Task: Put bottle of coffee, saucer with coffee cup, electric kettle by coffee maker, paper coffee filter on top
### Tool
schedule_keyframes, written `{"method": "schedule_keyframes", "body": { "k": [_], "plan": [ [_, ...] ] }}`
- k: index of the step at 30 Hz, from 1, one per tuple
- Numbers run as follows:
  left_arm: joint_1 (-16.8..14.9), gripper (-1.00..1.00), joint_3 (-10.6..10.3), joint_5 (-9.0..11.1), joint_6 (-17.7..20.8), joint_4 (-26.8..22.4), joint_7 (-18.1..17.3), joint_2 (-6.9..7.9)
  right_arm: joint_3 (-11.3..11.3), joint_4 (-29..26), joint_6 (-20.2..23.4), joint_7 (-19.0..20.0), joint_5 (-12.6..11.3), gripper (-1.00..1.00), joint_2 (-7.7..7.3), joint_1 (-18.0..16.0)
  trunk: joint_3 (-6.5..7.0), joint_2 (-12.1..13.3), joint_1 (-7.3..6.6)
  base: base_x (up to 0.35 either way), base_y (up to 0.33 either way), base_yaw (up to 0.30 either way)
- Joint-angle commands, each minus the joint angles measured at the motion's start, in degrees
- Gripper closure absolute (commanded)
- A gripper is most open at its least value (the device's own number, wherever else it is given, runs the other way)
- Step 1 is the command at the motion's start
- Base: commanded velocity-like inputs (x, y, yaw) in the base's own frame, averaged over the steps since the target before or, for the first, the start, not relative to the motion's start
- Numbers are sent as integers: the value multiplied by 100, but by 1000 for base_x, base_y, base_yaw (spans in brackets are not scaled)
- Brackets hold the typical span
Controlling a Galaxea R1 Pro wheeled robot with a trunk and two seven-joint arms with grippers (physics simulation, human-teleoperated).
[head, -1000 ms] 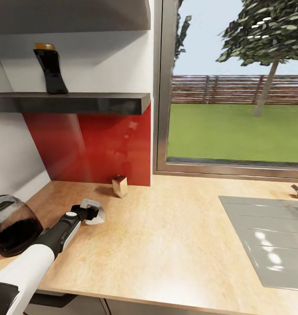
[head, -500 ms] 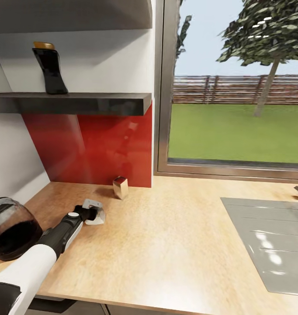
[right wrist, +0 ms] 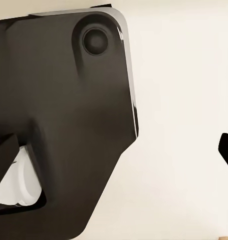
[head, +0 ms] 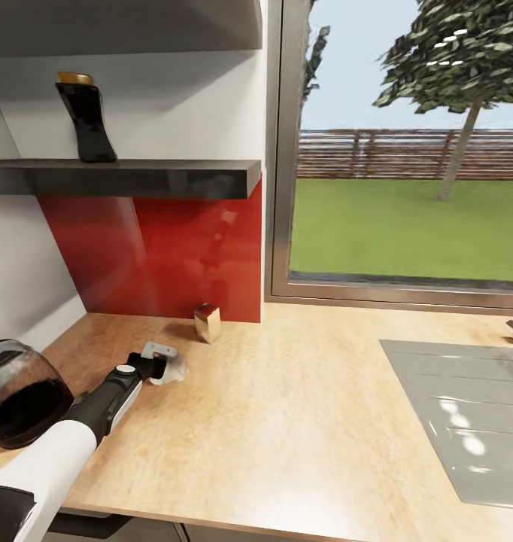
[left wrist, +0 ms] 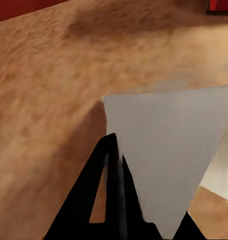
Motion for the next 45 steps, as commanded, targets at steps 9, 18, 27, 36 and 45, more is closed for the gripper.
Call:
{"method": "schedule_keyframes", "body": {
  "k": [9, 18, 27, 36, 45],
  "plan": [
    [-4, 100, -22, -29, 32, -21, -16, 11, 20, 3, -19, 5, -53, -100, -1, -4, -13, -12, 3, 0, 0, 0],
    [-4, 100, -22, -20, 40, -52, -16, 13, 20, 3, -19, 5, -51, -100, -1, -4, -13, -12, 3, 0, 0, 0],
    [-6, 100, -6, -20, 43, -56, -23, 18, 16, 3, -19, -2, -54, -100, -1, -4, -13, -12, 3, 0, 0, 0],
    [-73, 100, 24, -4, 75, -79, -25, 6, 19, 2, -35, -8, -63, -100, 4, -4, -13, -12, 3, 0, 0, 0],
    [-584, 100, 30, 29, 939, -536, -408, -19, -1, -20, -40, 1, -82, -100, 23, -4, -13, -12, 3, 0, 0, 0]
  ]
}}
